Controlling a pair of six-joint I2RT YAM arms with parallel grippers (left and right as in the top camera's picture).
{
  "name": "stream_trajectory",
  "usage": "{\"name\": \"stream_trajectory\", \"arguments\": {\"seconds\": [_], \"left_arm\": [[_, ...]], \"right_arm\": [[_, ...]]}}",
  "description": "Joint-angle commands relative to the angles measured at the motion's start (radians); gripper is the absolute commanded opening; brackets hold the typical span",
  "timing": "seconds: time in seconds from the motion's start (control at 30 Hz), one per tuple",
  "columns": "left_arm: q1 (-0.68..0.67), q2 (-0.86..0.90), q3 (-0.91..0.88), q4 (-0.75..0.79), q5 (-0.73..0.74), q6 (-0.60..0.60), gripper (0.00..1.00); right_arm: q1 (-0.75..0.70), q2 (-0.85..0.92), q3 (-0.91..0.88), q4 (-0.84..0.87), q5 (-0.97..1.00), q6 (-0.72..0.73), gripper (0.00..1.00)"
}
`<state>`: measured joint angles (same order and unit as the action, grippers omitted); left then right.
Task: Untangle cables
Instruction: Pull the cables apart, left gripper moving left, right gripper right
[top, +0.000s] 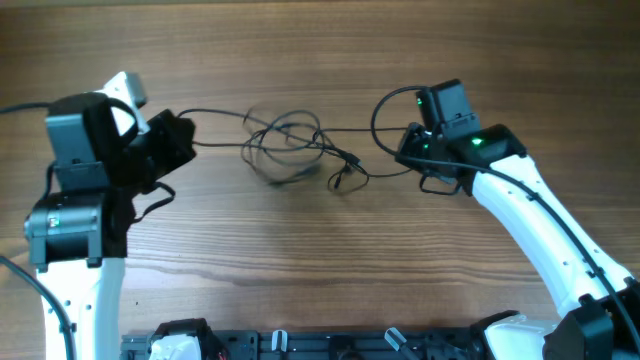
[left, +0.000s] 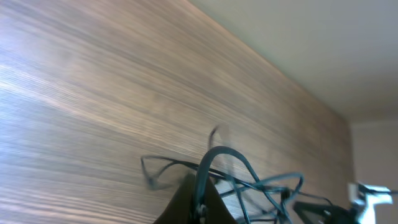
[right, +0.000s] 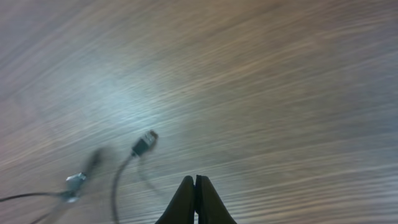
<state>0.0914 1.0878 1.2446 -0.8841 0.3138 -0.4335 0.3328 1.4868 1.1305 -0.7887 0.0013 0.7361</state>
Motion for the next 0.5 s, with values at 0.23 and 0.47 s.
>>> {"name": "stream_trajectory", "arguments": {"seconds": [0.23, 0.47], "left_arm": [[0.119, -0.013, -0.005, -0.004, -0.106, 0.117, 0.04], [0.121, -0.013, -0.005, 0.023, -0.109, 0.196, 0.04]], "right_arm": [[-0.185, 0.016, 0.013, -0.082, 0.046, -0.082, 0.04], [-0.434, 0.016, 0.013, -0.090, -0.086, -0.188, 0.04]]}}
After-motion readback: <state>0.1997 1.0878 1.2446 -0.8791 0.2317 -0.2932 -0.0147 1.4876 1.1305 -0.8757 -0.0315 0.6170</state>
